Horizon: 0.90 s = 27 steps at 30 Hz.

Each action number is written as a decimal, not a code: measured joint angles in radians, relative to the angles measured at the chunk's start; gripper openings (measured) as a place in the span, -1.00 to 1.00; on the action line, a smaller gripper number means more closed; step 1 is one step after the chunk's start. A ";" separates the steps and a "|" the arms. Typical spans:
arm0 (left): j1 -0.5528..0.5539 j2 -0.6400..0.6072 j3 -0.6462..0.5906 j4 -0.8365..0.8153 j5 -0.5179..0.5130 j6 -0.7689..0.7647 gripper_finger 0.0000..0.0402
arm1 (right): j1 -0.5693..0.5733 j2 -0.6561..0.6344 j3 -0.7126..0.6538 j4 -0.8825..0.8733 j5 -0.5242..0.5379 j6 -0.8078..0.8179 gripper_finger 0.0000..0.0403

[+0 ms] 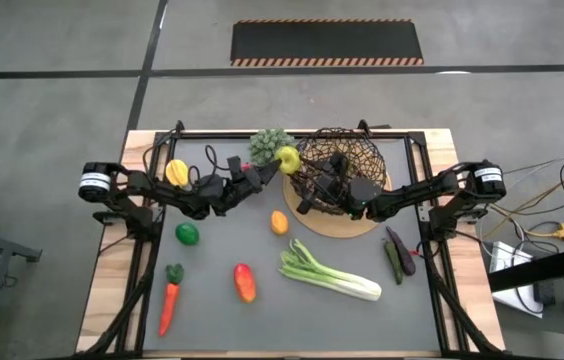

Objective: Build produce basket
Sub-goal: Put the green apple into the black wire basket

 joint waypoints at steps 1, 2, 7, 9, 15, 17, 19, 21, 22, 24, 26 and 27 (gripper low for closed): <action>0.000 0.000 0.000 0.000 0.003 0.005 0.29 | 0.000 0.000 0.000 0.001 0.000 0.004 0.05; 0.000 0.000 0.000 -0.003 0.009 0.013 0.33 | 0.000 0.000 0.000 0.002 -0.002 0.007 0.05; -0.002 0.001 0.000 -0.007 0.049 0.030 0.50 | 0.001 -0.011 0.000 0.002 -0.011 0.034 0.05; 0.000 0.001 0.000 -0.006 0.055 0.030 0.54 | 0.001 -0.021 0.000 -0.019 -0.012 0.054 0.05; 0.006 0.001 -0.002 -0.008 0.066 0.030 0.56 | 0.000 -0.088 0.001 -0.193 -0.005 0.186 0.05; 0.009 0.001 -0.003 -0.004 0.070 0.030 0.56 | 0.000 -0.122 0.001 -0.269 0.013 0.225 0.04; 0.014 0.001 -0.007 0.003 0.075 0.030 0.56 | 0.000 -0.165 0.001 -0.356 0.021 0.256 0.04; 0.020 0.001 -0.015 0.004 0.077 0.028 0.56 | -0.004 -0.216 -0.001 -0.442 0.022 0.296 0.04; 0.023 0.001 -0.019 0.003 0.077 0.027 0.56 | -0.005 -0.243 0.000 -0.484 0.022 0.307 0.04; 0.028 0.001 -0.029 0.004 0.077 0.022 0.56 | -0.011 -0.293 0.000 -0.576 0.023 0.340 0.04; 0.033 0.001 -0.040 0.010 0.077 0.021 0.56 | -0.019 -0.340 0.000 -0.671 0.022 0.380 0.04; 0.035 0.001 -0.047 0.010 0.077 0.021 0.56 | -0.024 -0.362 0.000 -0.727 0.022 0.400 0.04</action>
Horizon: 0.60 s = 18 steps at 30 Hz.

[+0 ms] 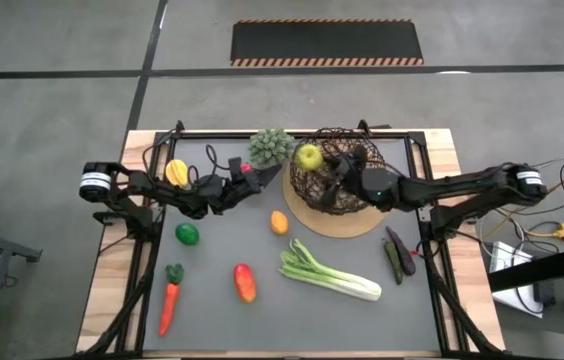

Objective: Build produce basket
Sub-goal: Put the green apple into the black wire basket

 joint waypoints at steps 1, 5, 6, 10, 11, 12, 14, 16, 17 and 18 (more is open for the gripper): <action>0.002 0.000 -0.006 0.001 0.000 -0.001 0.56 | -0.005 -0.019 0.000 -0.044 0.000 0.024 0.04; 0.007 -0.001 -0.027 0.058 0.000 0.000 0.56 | -0.047 -0.074 0.000 -0.225 0.000 0.123 0.04; 0.008 -0.002 -0.031 0.073 0.000 0.004 0.56 | -0.061 -0.078 0.000 -0.266 0.000 0.145 0.04; 0.013 -0.002 -0.035 0.131 0.011 0.037 0.56 | -0.118 -0.053 0.000 -0.348 -0.023 0.209 0.03; 0.013 -0.002 -0.035 0.143 0.011 0.050 0.56 | -0.133 -0.037 -0.001 -0.348 -0.037 0.214 0.03; 0.014 -0.002 -0.035 0.157 0.015 0.056 0.56 | -0.147 -0.016 -0.002 -0.345 -0.052 0.220 0.03; 0.019 -0.002 -0.035 0.184 0.028 0.060 0.56 | -0.174 0.033 -0.003 -0.341 -0.061 0.230 0.03; 0.027 -0.002 -0.035 0.203 0.056 0.060 0.56 | -0.200 0.087 -0.003 -0.334 -0.062 0.232 0.03; 0.031 -0.002 -0.035 0.212 0.066 0.060 0.56 | -0.212 0.114 -0.003 -0.326 -0.062 0.234 0.03; 0.033 -0.002 -0.035 0.217 0.077 0.061 0.56 | -0.221 0.140 -0.003 -0.312 -0.062 0.235 0.03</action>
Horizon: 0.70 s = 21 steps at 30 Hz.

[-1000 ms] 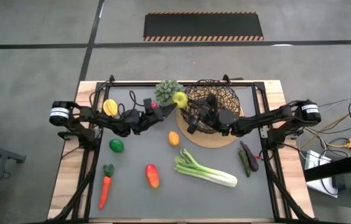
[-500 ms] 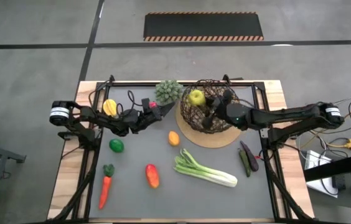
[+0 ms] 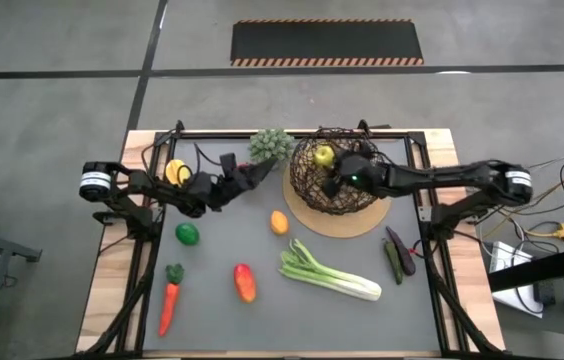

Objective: Build produce basket
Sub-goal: Put the green apple into the black wire basket

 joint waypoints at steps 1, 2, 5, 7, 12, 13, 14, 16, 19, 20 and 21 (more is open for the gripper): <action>0.001 0.000 0.000 0.008 0.003 0.000 0.56 | -0.009 0.024 0.001 0.017 -0.003 0.000 0.03; 0.002 0.000 0.000 0.011 0.005 0.000 0.56 | -0.017 0.046 0.002 0.030 -0.013 0.000 0.03; 0.006 0.000 0.000 0.012 0.013 0.001 0.56 | -0.036 0.097 0.002 0.055 -0.051 0.002 0.03; 0.012 0.000 0.000 0.012 0.021 0.001 0.56 | -0.045 0.123 0.002 0.069 -0.053 0.009 0.03; 0.022 0.000 0.000 0.012 0.029 0.001 0.56 | -0.057 0.161 0.002 0.078 -0.052 0.012 0.03; 0.025 0.000 0.000 0.012 0.031 0.001 0.56 | -0.059 0.165 0.002 0.078 -0.052 0.012 0.03; 0.026 0.000 0.000 0.012 0.032 0.001 0.56 | -0.060 0.168 0.002 0.078 -0.052 0.011 0.03; 0.028 0.000 0.000 0.012 0.032 0.001 0.56 | -0.062 0.177 0.003 0.081 -0.051 0.010 0.03; 0.032 0.000 0.000 0.012 0.033 0.001 0.56 | -0.063 0.177 0.003 0.081 -0.051 0.009 0.03; 0.032 0.000 0.000 0.012 0.033 0.004 0.56 | -0.063 0.177 0.003 0.084 -0.051 0.010 0.03; 0.032 0.000 0.000 0.012 0.033 0.015 0.56 | -0.063 0.177 0.003 0.082 -0.051 0.010 0.03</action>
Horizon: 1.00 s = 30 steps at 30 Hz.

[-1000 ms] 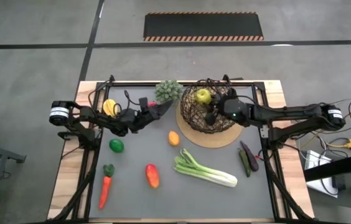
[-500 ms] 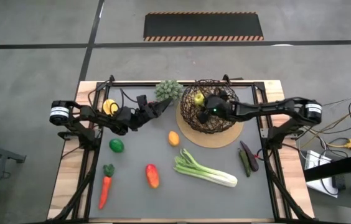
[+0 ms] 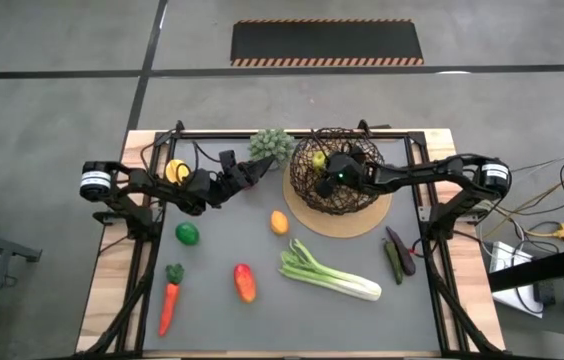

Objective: Build produce basket
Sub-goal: Put the green apple into the black wire basket

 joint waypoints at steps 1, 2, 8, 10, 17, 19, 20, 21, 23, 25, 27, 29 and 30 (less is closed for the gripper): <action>0.001 0.000 0.000 0.000 0.000 0.009 0.56 | 0.000 0.000 0.000 -0.004 0.000 0.000 0.03; 0.001 0.000 0.000 0.000 0.000 0.012 0.56 | -0.002 0.000 0.000 -0.006 0.000 0.000 0.04; 0.000 0.000 0.000 0.000 0.000 0.011 0.56 | -0.003 0.024 0.000 -0.012 0.001 0.010 0.17; 0.000 0.000 0.000 0.000 0.000 0.012 0.56 | -0.003 0.030 0.000 -0.010 0.001 0.013 0.22; 0.002 0.000 0.000 0.000 0.000 0.012 0.56 | -0.003 0.009 0.000 -0.050 0.000 0.029 0.39; 0.002 0.000 0.000 0.000 0.000 0.012 0.56 | -0.003 -0.011 0.000 -0.063 0.000 0.030 0.42; 0.003 0.000 0.000 0.000 0.000 0.013 0.56 | -0.003 -0.020 0.000 -0.070 0.000 0.036 0.44; 0.003 0.000 0.000 0.000 0.002 0.022 0.56 | -0.003 -0.032 0.000 -0.078 0.000 0.037 0.45; 0.003 0.000 0.000 0.000 0.003 0.044 0.56 | -0.003 -0.058 0.000 -0.098 0.000 0.039 0.48; 0.003 0.000 0.000 0.000 0.006 0.060 0.56 | -0.003 -0.090 0.000 -0.118 0.000 0.039 0.49; 0.003 0.000 0.000 0.000 0.010 0.064 0.56 | -0.003 -0.126 0.000 -0.133 0.000 0.038 0.48; 0.003 0.000 0.000 0.000 0.014 0.065 0.56 | -0.003 -0.166 0.000 -0.135 -0.001 0.026 0.44; 0.003 0.000 0.000 0.000 0.017 0.068 0.56 | -0.004 -0.185 0.000 -0.131 -0.001 0.013 0.40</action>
